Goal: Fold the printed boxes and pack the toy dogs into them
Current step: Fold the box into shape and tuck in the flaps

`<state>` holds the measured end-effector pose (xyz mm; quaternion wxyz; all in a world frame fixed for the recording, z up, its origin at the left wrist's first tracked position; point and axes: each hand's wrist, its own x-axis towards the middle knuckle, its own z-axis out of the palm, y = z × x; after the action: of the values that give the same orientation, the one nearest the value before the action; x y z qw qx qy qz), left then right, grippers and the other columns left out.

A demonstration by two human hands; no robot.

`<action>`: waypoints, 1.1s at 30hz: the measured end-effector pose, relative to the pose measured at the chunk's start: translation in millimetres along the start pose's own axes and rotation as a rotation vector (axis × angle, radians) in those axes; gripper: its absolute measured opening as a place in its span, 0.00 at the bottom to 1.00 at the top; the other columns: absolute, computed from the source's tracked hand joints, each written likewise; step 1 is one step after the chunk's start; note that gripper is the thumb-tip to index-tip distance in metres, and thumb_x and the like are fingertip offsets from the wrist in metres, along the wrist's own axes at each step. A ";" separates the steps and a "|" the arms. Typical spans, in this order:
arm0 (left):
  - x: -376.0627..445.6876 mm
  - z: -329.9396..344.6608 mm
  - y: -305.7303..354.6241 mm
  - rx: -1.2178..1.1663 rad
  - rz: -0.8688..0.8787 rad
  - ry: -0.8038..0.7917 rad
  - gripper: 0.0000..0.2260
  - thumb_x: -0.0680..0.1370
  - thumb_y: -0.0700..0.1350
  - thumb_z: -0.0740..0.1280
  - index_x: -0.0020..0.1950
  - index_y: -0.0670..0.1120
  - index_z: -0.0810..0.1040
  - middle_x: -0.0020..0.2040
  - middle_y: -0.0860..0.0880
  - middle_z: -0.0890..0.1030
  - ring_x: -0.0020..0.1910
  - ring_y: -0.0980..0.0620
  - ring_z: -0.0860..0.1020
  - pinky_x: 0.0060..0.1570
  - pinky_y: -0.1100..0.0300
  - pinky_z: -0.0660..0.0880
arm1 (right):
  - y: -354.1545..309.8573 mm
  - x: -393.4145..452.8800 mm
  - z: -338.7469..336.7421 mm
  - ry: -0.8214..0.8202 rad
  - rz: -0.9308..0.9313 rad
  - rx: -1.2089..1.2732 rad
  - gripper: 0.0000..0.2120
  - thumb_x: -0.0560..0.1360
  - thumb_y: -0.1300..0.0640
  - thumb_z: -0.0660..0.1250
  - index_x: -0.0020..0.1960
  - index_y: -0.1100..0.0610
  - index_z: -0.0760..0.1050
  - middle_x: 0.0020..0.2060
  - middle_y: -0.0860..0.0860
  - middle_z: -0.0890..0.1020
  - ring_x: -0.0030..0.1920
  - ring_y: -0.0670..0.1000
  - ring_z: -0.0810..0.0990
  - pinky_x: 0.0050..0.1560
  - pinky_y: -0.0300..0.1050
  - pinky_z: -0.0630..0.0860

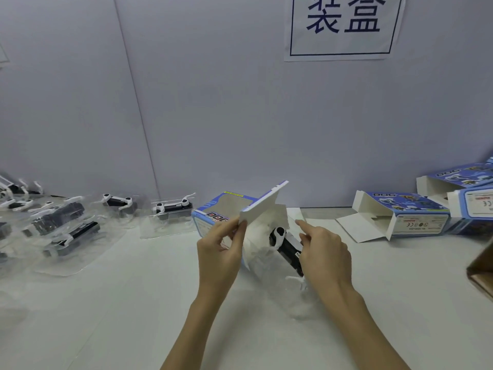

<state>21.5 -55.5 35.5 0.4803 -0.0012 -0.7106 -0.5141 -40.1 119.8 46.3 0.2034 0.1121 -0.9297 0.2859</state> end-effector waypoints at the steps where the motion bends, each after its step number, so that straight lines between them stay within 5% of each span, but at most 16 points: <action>1: -1.7 1.2 0.2 0.026 0.043 -0.020 0.12 0.79 0.36 0.73 0.53 0.54 0.86 0.38 0.49 0.81 0.37 0.55 0.76 0.39 0.65 0.71 | -0.1 -0.4 -0.3 -0.016 0.011 -0.036 0.24 0.81 0.62 0.63 0.73 0.43 0.75 0.50 0.51 0.84 0.51 0.60 0.81 0.41 0.48 0.69; 6: -14.2 13.4 1.0 0.078 0.184 -0.186 0.14 0.78 0.34 0.74 0.58 0.50 0.87 0.39 0.56 0.80 0.37 0.56 0.78 0.43 0.68 0.73 | 2.8 0.8 -2.4 -0.095 0.098 -0.121 0.22 0.78 0.64 0.64 0.68 0.47 0.77 0.52 0.51 0.82 0.46 0.59 0.78 0.41 0.48 0.70; 8: -18.3 19.1 2.3 0.067 0.192 -0.220 0.12 0.78 0.36 0.74 0.58 0.51 0.88 0.40 0.56 0.80 0.38 0.56 0.78 0.43 0.68 0.72 | 6.9 2.9 0.7 -0.067 0.098 -0.025 0.19 0.79 0.64 0.65 0.68 0.53 0.73 0.53 0.50 0.74 0.43 0.57 0.73 0.43 0.48 0.70; 12: -19.7 21.7 -1.2 0.064 0.087 -0.206 0.13 0.79 0.36 0.73 0.55 0.53 0.88 0.38 0.56 0.79 0.37 0.56 0.75 0.41 0.69 0.69 | 12.0 13.4 -1.7 0.168 0.200 0.830 0.18 0.79 0.68 0.63 0.63 0.52 0.78 0.57 0.52 0.78 0.53 0.47 0.81 0.49 0.35 0.72; 15: -18.0 19.3 -5.3 0.011 -0.045 -0.163 0.10 0.80 0.37 0.72 0.51 0.52 0.87 0.40 0.52 0.83 0.39 0.53 0.77 0.42 0.64 0.72 | 11.1 16.0 -5.3 0.234 0.362 1.262 0.17 0.77 0.67 0.63 0.56 0.48 0.79 0.58 0.55 0.81 0.49 0.42 0.81 0.50 0.34 0.74; 17: -14.7 18.0 -6.7 -0.031 -0.132 -0.127 0.08 0.81 0.39 0.71 0.51 0.51 0.88 0.42 0.50 0.86 0.42 0.50 0.80 0.45 0.60 0.74 | 15.0 17.2 -5.2 0.096 0.387 1.309 0.19 0.70 0.64 0.62 0.57 0.49 0.78 0.60 0.57 0.81 0.54 0.50 0.80 0.55 0.41 0.75; 20: -9.4 13.2 -6.2 -0.120 -0.227 -0.054 0.11 0.82 0.40 0.71 0.48 0.57 0.88 0.45 0.54 0.87 0.45 0.57 0.82 0.47 0.66 0.75 | 29.2 21.6 -6.6 -0.364 0.358 1.293 0.31 0.62 0.63 0.62 0.64 0.49 0.77 0.65 0.58 0.81 0.63 0.55 0.80 0.66 0.50 0.73; 23: -4.0 7.3 -6.2 -0.210 -0.297 0.000 0.12 0.81 0.40 0.71 0.45 0.57 0.88 0.46 0.56 0.88 0.46 0.58 0.83 0.49 0.70 0.75 | 42.8 19.4 -8.1 -0.832 0.119 1.214 0.34 0.70 0.57 0.70 0.75 0.43 0.71 0.68 0.51 0.81 0.68 0.53 0.79 0.70 0.52 0.69; 25: -2.2 4.7 -4.7 -0.268 -0.329 0.027 0.13 0.81 0.40 0.72 0.45 0.58 0.88 0.46 0.56 0.88 0.47 0.60 0.84 0.48 0.71 0.75 | 48.6 14.9 -4.2 -0.964 -0.024 1.122 0.35 0.77 0.53 0.73 0.79 0.39 0.64 0.71 0.47 0.78 0.70 0.51 0.78 0.71 0.50 0.68; 28: -1.0 1.6 -0.8 -0.335 -0.338 0.007 0.13 0.81 0.40 0.72 0.47 0.59 0.89 0.49 0.53 0.88 0.51 0.59 0.85 0.50 0.70 0.76 | 47.1 12.8 1.4 -0.871 -0.069 1.002 0.37 0.74 0.49 0.77 0.78 0.36 0.64 0.70 0.45 0.79 0.70 0.46 0.78 0.69 0.43 0.73; 33: -7.5 10.0 6.7 -0.352 -0.357 -0.147 0.06 0.80 0.44 0.73 0.52 0.52 0.89 0.53 0.50 0.88 0.57 0.51 0.85 0.60 0.56 0.78 | 30.4 10.8 28.1 -0.331 0.067 0.935 0.18 0.70 0.44 0.81 0.57 0.44 0.82 0.49 0.49 0.87 0.47 0.51 0.87 0.49 0.46 0.83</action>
<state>22.0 -41.3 35.1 0.3216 0.0033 -0.6323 -0.7048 -68.4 127.3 15.1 -0.0285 0.2053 -0.7249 0.6569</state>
